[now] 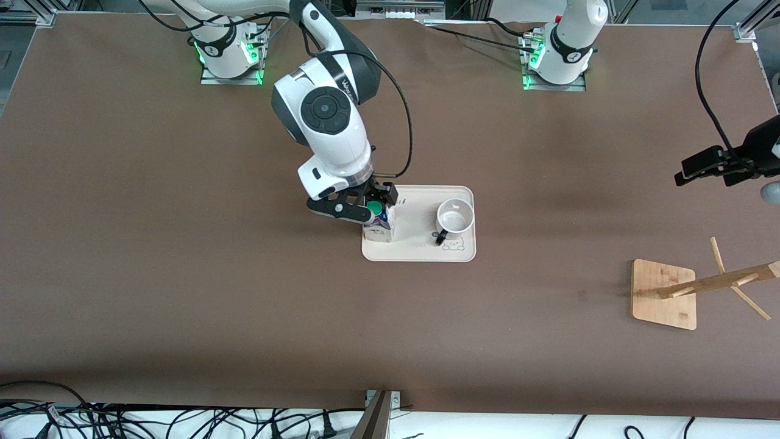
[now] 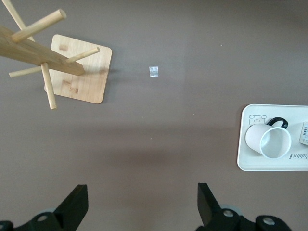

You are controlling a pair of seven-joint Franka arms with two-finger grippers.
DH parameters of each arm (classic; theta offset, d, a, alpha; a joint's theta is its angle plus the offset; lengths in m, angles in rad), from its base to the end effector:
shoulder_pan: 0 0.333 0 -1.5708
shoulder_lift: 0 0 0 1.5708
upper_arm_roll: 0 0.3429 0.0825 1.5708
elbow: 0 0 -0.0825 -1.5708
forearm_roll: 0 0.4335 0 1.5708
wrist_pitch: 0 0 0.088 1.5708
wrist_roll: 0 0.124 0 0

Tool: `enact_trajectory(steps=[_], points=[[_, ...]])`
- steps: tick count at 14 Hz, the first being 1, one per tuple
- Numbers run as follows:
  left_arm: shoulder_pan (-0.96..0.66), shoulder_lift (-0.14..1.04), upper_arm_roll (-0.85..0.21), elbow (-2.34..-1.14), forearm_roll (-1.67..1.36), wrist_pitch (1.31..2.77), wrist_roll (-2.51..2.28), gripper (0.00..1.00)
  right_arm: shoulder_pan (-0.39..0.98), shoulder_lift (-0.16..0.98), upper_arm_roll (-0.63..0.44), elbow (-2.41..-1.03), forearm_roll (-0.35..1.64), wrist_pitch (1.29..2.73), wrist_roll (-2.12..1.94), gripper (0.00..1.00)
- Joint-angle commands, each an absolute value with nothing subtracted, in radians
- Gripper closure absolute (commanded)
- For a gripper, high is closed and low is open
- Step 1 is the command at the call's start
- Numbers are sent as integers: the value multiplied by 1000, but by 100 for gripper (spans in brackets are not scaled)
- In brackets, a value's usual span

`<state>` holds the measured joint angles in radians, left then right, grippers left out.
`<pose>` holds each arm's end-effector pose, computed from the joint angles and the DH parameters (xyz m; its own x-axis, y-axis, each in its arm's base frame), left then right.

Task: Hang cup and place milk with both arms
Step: 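Grasp the blue milk carton with the right gripper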

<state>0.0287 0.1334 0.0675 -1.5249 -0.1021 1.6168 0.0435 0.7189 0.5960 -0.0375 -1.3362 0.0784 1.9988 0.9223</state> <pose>0.6476 0.0476 0.5793 0.9977 0.0573 -0.0373 0.0606 -0.9937 0.0943 0.6072 0.5079 0.3768 0.9654 -0.2608 -0.0016 -0.2600 -0.9619 -0.0845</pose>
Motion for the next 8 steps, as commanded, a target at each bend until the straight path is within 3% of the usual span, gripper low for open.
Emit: enact_trajectory(steps=[1, 5, 8], points=[[35, 144, 58, -1509, -106, 1606, 51, 0, 755, 632, -46, -1312, 92, 2040, 959, 0], [31, 144, 57, -1477, -107, 1585, 49, 0, 765, 646, -49, -1353, 74, 2063, 943, 3], [28, 152, 52, -1473, -118, 1585, 54, 0, 762, 646, -49, -1374, 55, 2063, 917, 32]])
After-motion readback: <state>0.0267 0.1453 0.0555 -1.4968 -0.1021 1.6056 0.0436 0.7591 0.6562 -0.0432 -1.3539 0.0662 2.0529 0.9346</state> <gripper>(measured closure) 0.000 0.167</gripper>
